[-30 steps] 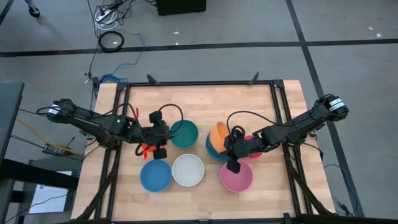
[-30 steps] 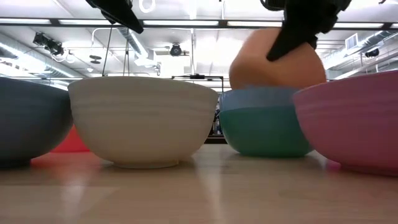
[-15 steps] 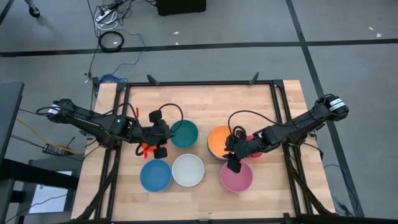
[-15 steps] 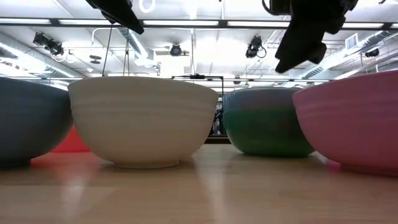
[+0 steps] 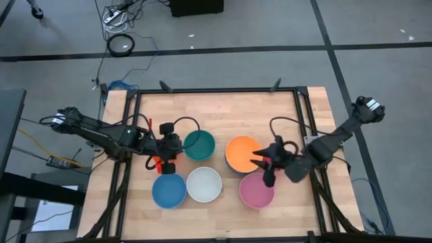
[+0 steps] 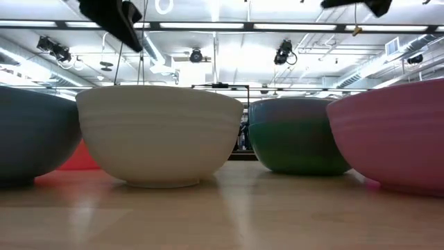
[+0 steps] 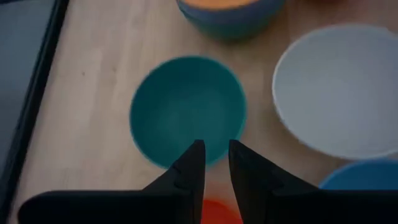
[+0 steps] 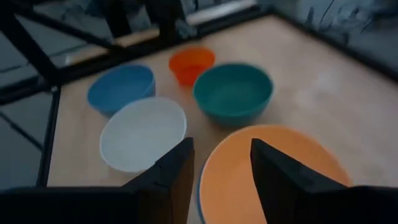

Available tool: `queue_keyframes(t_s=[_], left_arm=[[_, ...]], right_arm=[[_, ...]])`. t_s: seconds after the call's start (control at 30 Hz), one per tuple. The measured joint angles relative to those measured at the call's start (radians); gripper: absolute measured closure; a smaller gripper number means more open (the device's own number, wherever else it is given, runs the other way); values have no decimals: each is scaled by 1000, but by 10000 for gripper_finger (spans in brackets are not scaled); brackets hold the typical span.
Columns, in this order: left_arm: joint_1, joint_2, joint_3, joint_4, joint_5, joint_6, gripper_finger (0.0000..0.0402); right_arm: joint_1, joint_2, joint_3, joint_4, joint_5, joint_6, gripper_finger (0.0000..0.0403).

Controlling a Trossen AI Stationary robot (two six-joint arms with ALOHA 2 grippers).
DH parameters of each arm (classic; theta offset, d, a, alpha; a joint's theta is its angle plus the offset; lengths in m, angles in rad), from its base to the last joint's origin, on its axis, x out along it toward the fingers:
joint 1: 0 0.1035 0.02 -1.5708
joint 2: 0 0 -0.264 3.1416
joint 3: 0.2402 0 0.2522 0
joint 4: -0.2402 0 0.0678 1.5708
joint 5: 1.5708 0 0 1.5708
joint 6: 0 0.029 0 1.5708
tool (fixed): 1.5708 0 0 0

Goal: Nest bowls inside each other
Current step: Stack the dark green bowl on top of the orange bowl

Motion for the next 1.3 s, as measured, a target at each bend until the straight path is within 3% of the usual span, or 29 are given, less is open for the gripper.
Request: queue_keyframes(t_s=[0.1, 0.23, 0.63, 1.3], left_arm=[[0, 1, -36, 9, 58, 86, 321], [-1, 18, -88, 16, 116, 212, 321], [15, 194, -120, 89, 69, 475, 321], [99, 355, -120, 165, 50, 597, 321]], right_arm=[[45, -10, 0, -2, 80, 0, 261], [71, -7, 0, -4, 110, 9, 265], [67, -7, 0, -5, 103, 16, 266], [64, -6, 0, -4, 87, 21, 266]])
